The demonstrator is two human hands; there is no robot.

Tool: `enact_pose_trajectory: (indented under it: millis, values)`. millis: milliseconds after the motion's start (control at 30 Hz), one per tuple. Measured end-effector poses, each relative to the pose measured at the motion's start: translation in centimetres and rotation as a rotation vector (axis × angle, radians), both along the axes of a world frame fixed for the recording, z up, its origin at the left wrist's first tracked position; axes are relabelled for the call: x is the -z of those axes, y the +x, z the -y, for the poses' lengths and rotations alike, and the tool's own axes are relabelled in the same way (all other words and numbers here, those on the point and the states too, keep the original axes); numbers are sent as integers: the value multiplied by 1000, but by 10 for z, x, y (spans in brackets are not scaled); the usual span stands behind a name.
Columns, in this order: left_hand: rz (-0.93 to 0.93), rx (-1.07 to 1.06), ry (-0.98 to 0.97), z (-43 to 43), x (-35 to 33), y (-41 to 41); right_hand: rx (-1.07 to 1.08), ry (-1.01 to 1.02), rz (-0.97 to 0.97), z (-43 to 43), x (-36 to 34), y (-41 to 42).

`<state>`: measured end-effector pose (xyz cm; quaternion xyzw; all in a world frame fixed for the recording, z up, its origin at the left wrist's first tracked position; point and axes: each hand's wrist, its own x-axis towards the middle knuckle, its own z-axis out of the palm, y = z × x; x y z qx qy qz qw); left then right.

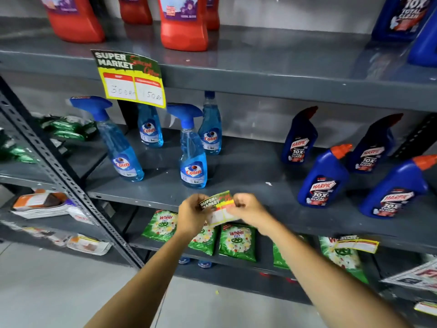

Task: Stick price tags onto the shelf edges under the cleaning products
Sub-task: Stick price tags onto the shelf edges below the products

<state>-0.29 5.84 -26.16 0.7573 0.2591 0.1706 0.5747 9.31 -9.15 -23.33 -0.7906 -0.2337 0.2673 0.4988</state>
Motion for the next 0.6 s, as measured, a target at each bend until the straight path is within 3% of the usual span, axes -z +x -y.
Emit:
enact_pose_trajectory:
  millis: [100,200,367,600]
  values:
    - [-198,62,342,-57,10,-52,-126,-142,107,-50,28,-49]
    - [-283,128,572,-79,15,-63,-70,-337,321,-77,39,-60]
    - [-226,136,786,-83,16,-50,-11,-522,665,-93,43,-59]
    - [-311,65,934,-107,22,-44,77,-581,750,-119,50,-76]
